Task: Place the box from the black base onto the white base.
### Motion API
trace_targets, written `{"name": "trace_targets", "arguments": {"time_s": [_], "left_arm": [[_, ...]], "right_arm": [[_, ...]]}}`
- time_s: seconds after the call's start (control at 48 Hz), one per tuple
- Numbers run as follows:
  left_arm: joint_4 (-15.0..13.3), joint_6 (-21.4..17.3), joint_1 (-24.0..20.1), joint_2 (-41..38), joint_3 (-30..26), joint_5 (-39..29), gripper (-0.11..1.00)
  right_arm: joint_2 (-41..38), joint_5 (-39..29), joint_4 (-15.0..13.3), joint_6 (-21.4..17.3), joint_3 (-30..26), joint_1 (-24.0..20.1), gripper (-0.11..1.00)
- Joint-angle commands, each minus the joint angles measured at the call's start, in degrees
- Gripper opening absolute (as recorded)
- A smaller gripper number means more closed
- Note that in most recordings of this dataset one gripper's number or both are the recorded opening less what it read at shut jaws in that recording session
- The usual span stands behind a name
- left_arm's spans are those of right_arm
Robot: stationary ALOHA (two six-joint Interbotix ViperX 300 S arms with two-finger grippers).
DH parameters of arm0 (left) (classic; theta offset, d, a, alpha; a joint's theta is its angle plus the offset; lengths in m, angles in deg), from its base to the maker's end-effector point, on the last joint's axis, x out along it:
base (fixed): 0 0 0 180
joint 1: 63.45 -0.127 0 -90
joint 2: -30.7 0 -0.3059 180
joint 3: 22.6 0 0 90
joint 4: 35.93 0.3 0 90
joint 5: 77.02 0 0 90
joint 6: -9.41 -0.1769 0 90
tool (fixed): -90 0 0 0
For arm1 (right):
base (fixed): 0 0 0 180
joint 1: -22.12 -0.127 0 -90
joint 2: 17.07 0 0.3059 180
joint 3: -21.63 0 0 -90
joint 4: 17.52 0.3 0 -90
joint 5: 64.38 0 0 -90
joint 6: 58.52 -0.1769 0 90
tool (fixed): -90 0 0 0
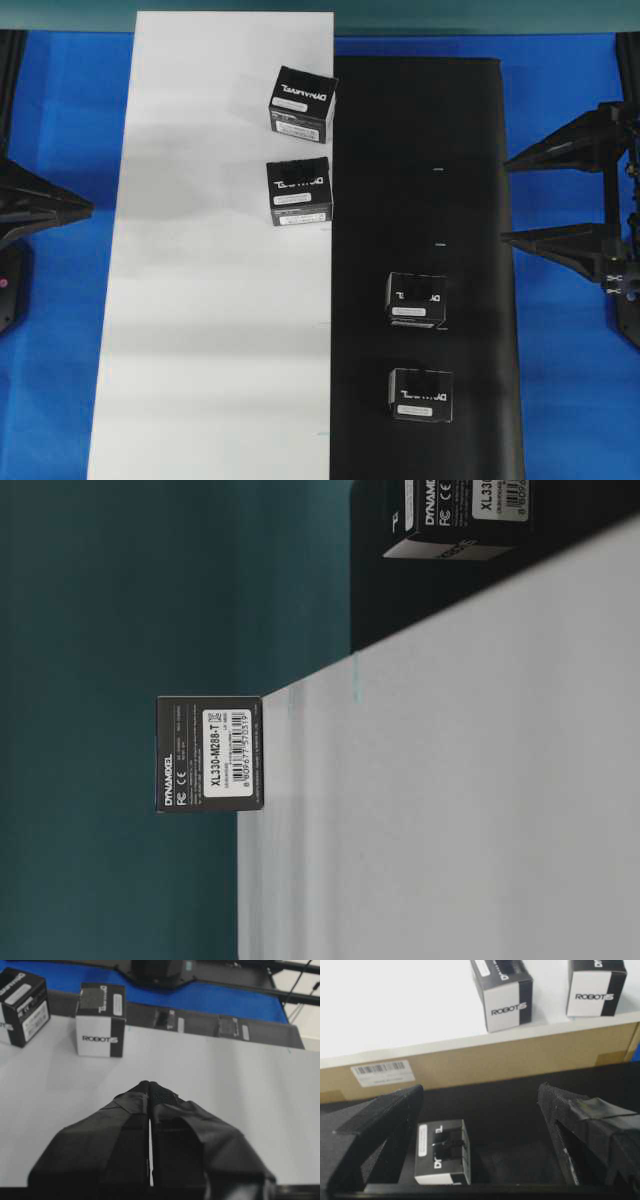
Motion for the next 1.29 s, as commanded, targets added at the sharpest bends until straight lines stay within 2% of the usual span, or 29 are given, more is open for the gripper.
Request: {"name": "trace_targets", "arguments": {"time_s": [0.0,0.834,1.272], "left_arm": [[0.18,0.00,0.00,-0.44,-0.62,0.35,-0.03],[0.18,0.00,0.00,-0.18,-0.44,0.26,-0.03],[0.18,0.00,-0.09,-0.18,0.00,0.09,-0.03]], "right_arm": [[0.26,0.62,0.09,-0.09,-0.35,-0.26,0.99],[2.81,-0.70,0.09,0.00,-0.26,-1.14,0.99],[3.34,-0.79,0.18,-0.26,2.72,-1.41,0.99]]}}
